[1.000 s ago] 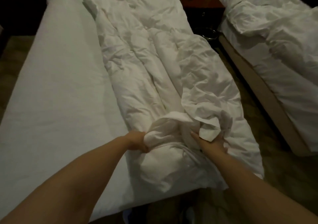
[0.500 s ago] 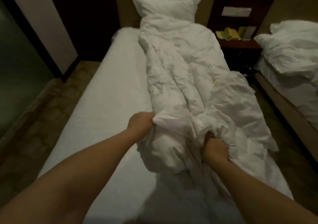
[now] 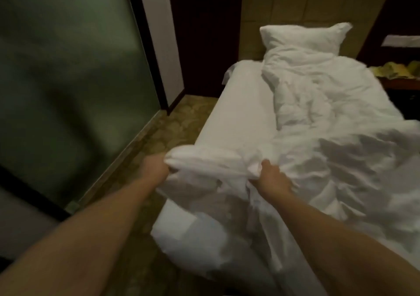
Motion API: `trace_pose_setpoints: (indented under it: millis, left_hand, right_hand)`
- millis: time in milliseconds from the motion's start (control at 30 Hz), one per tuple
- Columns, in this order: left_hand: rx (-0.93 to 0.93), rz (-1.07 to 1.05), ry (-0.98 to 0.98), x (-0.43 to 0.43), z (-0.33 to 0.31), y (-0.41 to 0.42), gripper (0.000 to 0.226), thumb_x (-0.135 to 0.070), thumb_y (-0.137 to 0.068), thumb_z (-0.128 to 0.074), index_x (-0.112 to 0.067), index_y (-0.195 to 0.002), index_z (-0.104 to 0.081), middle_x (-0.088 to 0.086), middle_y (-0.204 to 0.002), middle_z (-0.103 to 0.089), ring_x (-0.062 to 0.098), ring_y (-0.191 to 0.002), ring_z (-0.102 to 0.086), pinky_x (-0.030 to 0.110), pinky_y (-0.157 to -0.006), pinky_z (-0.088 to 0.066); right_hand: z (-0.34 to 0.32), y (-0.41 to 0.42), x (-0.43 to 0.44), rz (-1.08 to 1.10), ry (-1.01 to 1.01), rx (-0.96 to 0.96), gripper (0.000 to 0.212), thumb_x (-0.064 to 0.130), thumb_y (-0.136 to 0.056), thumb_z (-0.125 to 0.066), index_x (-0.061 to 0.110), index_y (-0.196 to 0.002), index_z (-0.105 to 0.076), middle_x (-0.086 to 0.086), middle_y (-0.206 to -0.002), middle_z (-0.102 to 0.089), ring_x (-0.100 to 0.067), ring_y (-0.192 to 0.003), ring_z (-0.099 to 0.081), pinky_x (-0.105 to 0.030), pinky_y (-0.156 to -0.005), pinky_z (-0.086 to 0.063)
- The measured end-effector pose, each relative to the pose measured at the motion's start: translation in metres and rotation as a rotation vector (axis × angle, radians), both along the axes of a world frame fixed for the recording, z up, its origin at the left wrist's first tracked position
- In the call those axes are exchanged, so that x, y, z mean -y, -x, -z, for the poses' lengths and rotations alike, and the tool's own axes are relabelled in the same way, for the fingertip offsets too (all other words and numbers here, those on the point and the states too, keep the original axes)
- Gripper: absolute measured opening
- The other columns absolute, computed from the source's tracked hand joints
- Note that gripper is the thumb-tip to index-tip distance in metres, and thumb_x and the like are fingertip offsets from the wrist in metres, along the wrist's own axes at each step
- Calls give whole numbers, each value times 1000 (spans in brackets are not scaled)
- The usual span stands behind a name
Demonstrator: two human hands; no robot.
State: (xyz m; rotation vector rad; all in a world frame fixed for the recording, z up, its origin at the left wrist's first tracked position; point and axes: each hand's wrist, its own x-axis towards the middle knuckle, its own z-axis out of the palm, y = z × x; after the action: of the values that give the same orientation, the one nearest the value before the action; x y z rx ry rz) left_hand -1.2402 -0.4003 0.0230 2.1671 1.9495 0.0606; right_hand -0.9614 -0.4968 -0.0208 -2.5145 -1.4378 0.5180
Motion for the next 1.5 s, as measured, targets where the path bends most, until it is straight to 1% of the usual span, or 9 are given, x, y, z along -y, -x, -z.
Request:
trace_pose_setpoints:
  millis: [200,400,533,633,767,867,1100,1267,1500]
  left_hand:
    - [80,-83,285,36,88,64,30,-31,-95,-46,-10,-117,-51,17,-126,-55,31,-110,-55,32,-86,-41]
    - [-73,186,217,32,52,0,73,-40,-82,-64,-31,-143,-25,12,-144,-26,36,-130,-32,46,-103,-34]
    - [-130,493,187,63,46,-71,98,-56,-76,-69,-32,-150,-10,8,-156,-12,32,-140,-19,48,-110,-26]
    - [-86,682,202,93,44,-134,112,-66,-66,-71,-33,-151,-5,5,-158,-12,28,-142,-19,48,-112,-26]
    - [376,835,189,138,24,-237,124,-65,-55,-76,-31,-151,-7,2,-149,-34,25,-133,-38,45,-105,-39]
    - [580,894,82,176,18,-303,105,-43,-68,-76,-26,-152,-15,9,-142,-42,26,-126,-45,46,-99,-44]
    - [186,1296,-109,245,77,-370,66,-7,-81,-61,-23,-142,-41,14,-143,-37,37,-121,-43,44,-97,-40]
    - [-159,1389,-54,269,128,-389,56,-23,-82,-58,-24,-135,-41,3,-147,-28,28,-129,-34,37,-102,-34]
    - [-433,1495,-39,270,203,-429,35,-20,-90,-49,-17,-124,-45,8,-138,-38,34,-128,-34,47,-105,-29]
  right_hand:
    - [53,23,64,100,73,-110,46,37,-91,-58,15,-128,-42,-20,-126,-52,-38,-116,-52,-39,-94,-42]
    - [31,33,69,306,-210,-351,39,34,-100,-41,3,-123,-51,-25,-123,-57,-40,-115,-52,-41,-99,-38]
    - [0,28,79,673,-347,-918,35,18,-104,-34,-2,-126,-53,-21,-124,-56,-36,-113,-54,-38,-96,-40]
    - [-36,-2,96,939,-775,-1594,18,15,-100,-43,6,-98,-58,-11,-87,-57,-24,-76,-56,-34,-68,-50]
    - [-76,-67,131,936,-1094,-1900,24,19,-96,-39,6,-100,-59,-17,-92,-61,-30,-83,-57,-37,-81,-49]
    - [-62,-108,184,950,-1133,-1943,29,24,-95,-39,8,-106,-61,-15,-94,-67,-29,-85,-61,-38,-82,-48]
    - [39,-133,275,1010,-773,-1668,25,31,-99,-44,28,-122,-55,2,-115,-61,-15,-104,-56,-35,-93,-38]
    - [103,-143,299,1091,-511,-1574,38,32,-97,-50,24,-134,-48,4,-133,-54,-15,-124,-46,-36,-98,-31]
    - [186,-148,302,1485,-641,-1526,46,1,-85,-41,22,-124,-52,-8,-124,-54,-25,-109,-50,-38,-94,-41]
